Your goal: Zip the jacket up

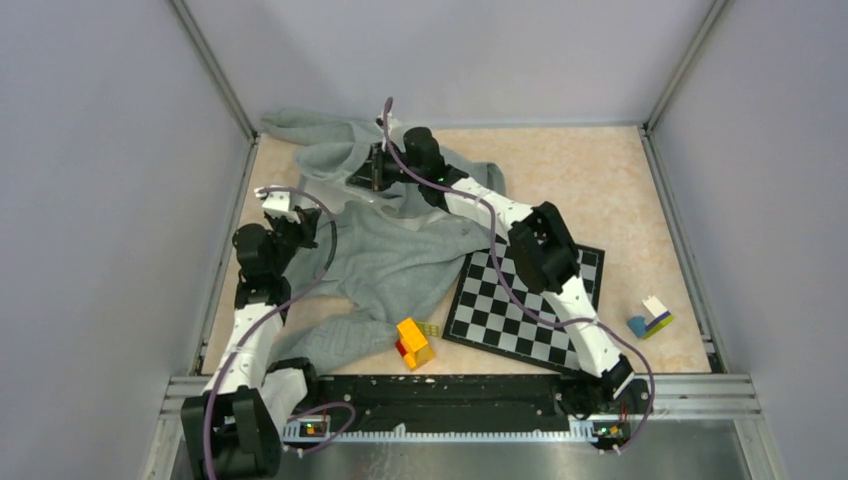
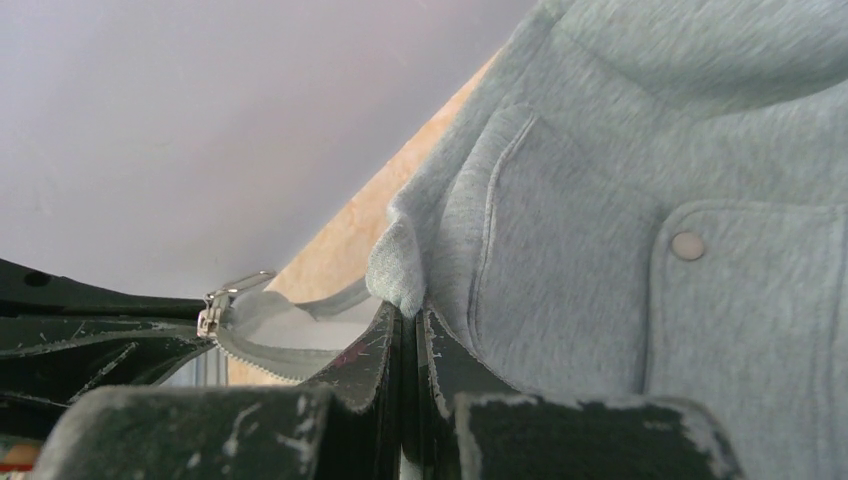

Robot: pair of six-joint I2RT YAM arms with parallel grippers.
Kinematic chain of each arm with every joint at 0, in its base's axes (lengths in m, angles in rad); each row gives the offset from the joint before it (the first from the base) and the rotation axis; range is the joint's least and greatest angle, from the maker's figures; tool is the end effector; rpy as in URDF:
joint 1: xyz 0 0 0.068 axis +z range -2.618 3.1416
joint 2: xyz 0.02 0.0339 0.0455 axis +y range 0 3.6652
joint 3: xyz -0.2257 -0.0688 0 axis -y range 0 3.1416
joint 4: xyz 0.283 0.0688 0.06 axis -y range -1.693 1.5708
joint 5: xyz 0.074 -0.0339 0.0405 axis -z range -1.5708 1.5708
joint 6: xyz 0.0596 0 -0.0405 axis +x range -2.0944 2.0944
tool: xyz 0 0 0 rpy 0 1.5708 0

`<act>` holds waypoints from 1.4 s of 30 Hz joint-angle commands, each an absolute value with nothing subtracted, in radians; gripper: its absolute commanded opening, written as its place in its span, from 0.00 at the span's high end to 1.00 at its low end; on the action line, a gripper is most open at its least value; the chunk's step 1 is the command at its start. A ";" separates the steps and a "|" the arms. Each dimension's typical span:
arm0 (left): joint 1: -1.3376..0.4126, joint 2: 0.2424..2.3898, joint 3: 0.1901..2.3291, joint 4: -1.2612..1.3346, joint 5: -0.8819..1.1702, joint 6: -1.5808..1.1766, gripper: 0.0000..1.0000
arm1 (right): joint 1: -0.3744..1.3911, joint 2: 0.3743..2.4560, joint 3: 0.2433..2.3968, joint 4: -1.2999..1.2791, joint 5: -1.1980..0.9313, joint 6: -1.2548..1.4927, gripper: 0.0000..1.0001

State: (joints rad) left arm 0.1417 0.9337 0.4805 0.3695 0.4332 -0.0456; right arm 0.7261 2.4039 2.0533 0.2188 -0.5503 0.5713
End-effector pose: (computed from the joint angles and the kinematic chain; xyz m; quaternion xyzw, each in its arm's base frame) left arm 0.2947 0.0168 0.2142 0.0776 0.7293 -0.1263 0.6679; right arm 0.4258 0.4198 0.2081 -0.2345 0.7078 0.5460 0.3819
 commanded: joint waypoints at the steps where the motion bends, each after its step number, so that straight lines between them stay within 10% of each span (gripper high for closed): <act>1: 0.129 0.926 0.450 0.523 0.499 -0.008 1.00 | 0.766 2.306 2.089 0.179 -0.547 0.609 1.00; 42: 0.124 0.938 0.417 0.589 0.541 0.031 1.00 | 0.821 2.218 2.048 0.056 -0.598 0.562 1.00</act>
State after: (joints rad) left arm 0.1295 0.9703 0.4225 0.5243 0.5613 0.0429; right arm 0.8074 2.2368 1.9915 0.0605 -0.5797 0.5671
